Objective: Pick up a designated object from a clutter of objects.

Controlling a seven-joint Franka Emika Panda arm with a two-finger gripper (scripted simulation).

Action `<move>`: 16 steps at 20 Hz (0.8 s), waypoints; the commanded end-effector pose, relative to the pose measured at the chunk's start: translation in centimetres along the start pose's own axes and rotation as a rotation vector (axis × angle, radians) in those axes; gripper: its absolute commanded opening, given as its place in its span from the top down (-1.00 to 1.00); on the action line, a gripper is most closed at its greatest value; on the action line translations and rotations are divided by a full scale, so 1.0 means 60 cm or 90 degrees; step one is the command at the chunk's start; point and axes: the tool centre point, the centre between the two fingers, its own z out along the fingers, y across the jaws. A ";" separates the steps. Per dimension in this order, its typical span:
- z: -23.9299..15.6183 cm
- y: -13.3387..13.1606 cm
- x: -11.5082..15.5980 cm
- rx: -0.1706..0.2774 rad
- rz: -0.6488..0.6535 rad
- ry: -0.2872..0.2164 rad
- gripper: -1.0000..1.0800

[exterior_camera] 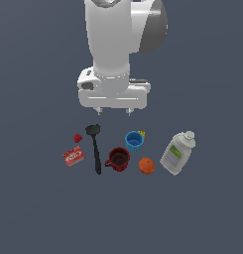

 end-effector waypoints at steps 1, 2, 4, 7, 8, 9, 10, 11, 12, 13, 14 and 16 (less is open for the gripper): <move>0.000 0.000 0.000 0.000 0.000 0.000 -0.92; 0.000 -0.001 0.000 0.000 0.000 0.000 -0.92; -0.002 -0.007 0.000 -0.001 -0.004 0.001 -0.92; -0.006 -0.029 -0.002 -0.004 -0.016 0.003 -0.92; -0.008 -0.036 -0.003 -0.005 -0.020 0.003 -0.92; -0.009 -0.042 -0.004 -0.005 -0.022 0.004 -0.92; -0.011 -0.046 -0.004 -0.006 -0.024 0.004 -0.92; -0.011 -0.048 -0.005 -0.006 -0.024 0.004 -0.92; -0.012 -0.049 -0.005 -0.006 -0.024 0.004 -0.92; -0.012 -0.048 -0.005 -0.006 -0.023 0.004 -0.92; -0.011 -0.047 -0.005 -0.006 -0.023 0.004 -0.92; -0.010 -0.047 -0.003 -0.006 -0.027 0.004 -0.92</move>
